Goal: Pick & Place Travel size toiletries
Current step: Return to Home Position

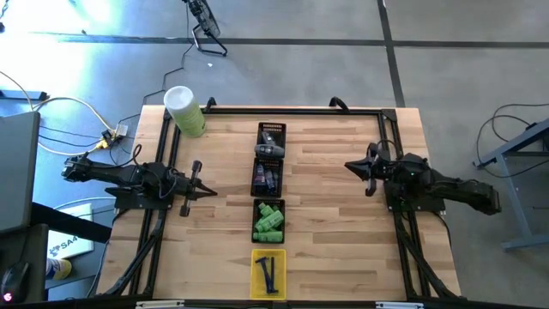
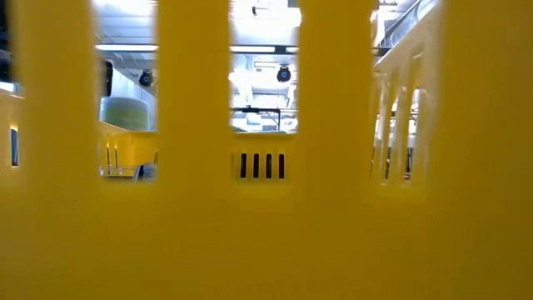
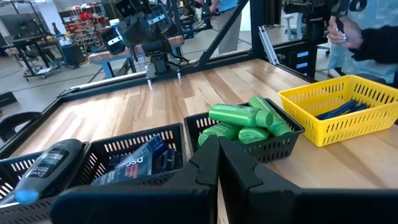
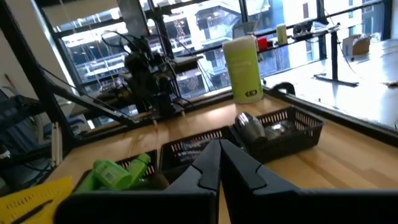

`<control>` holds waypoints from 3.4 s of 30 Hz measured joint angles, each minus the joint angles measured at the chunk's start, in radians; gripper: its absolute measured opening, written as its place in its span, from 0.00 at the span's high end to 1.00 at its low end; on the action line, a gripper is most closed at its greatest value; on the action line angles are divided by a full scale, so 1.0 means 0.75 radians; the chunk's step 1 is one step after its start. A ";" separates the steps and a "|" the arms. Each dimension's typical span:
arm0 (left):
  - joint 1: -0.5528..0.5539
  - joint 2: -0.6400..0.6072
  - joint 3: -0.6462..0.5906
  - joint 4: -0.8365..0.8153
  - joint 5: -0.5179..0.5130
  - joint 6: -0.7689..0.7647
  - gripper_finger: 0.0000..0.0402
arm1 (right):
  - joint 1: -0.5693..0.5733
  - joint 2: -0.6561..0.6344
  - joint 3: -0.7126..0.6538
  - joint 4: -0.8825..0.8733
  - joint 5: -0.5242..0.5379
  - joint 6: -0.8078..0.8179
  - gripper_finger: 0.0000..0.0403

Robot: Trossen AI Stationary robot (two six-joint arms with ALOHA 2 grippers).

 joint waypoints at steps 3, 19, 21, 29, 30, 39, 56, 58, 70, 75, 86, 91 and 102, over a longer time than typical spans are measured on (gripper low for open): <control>0.000 0.000 0.000 -0.001 0.000 -0.026 1.00 | -0.001 0.006 -0.002 0.010 0.000 -0.004 0.99; 0.000 0.080 0.000 -0.002 0.007 -0.305 1.00 | 0.000 0.009 -0.004 -0.012 0.005 -0.066 1.00; 0.000 0.108 0.000 -0.002 0.011 -0.308 1.00 | 0.000 0.009 -0.005 -0.014 0.006 -0.073 1.00; 0.000 0.154 0.000 -0.002 0.005 -0.305 1.00 | 0.001 0.010 -0.006 -0.017 0.005 -0.063 1.00; 0.000 0.154 0.000 -0.002 0.005 -0.304 1.00 | 0.001 0.010 -0.006 -0.016 0.005 -0.063 1.00; 0.001 0.153 0.000 -0.001 0.000 -0.304 1.00 | 0.001 0.010 -0.007 -0.006 0.004 -0.069 1.00; 0.000 -0.099 -0.005 0.196 0.020 -0.303 1.00 | 0.001 0.011 -0.008 -0.003 0.002 -0.069 1.00; 0.000 -0.095 -0.005 0.167 0.021 -0.304 1.00 | 0.001 0.011 -0.008 -0.002 0.001 -0.069 1.00; 0.001 -0.095 -0.030 0.122 0.031 -0.306 1.00 | 0.001 0.011 -0.008 -0.003 0.000 -0.069 1.00; 0.001 -0.095 -0.030 0.074 0.019 -0.382 1.00 | 0.001 0.011 -0.008 -0.003 0.000 -0.069 1.00; 0.005 -0.095 -0.032 0.125 -0.209 -0.267 1.00 | 0.001 0.011 -0.008 -0.004 0.000 -0.069 1.00; 0.117 -0.095 -0.033 0.141 -0.214 -0.192 1.00 | 0.001 0.011 -0.008 -0.004 0.000 -0.069 1.00; 0.219 -0.095 -0.033 0.089 -0.079 -0.337 1.00 | 0.001 0.011 -0.008 -0.004 0.000 -0.069 1.00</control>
